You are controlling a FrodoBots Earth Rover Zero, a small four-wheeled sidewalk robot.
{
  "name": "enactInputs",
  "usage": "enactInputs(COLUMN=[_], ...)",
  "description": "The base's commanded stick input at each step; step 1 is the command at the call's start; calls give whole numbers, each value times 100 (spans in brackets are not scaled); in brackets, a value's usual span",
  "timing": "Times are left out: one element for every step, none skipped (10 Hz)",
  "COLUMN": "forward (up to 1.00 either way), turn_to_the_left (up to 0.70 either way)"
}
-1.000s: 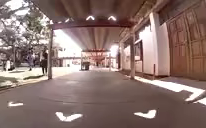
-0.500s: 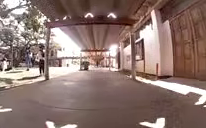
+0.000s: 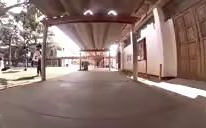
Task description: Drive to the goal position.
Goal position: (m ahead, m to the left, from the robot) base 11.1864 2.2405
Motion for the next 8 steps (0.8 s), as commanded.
enactInputs(forward=[50, 50, 50, 50, 50, 50, 50, 50], turn_to_the_left=[0, 0, 0, 0, 0, 0, 0, 0])
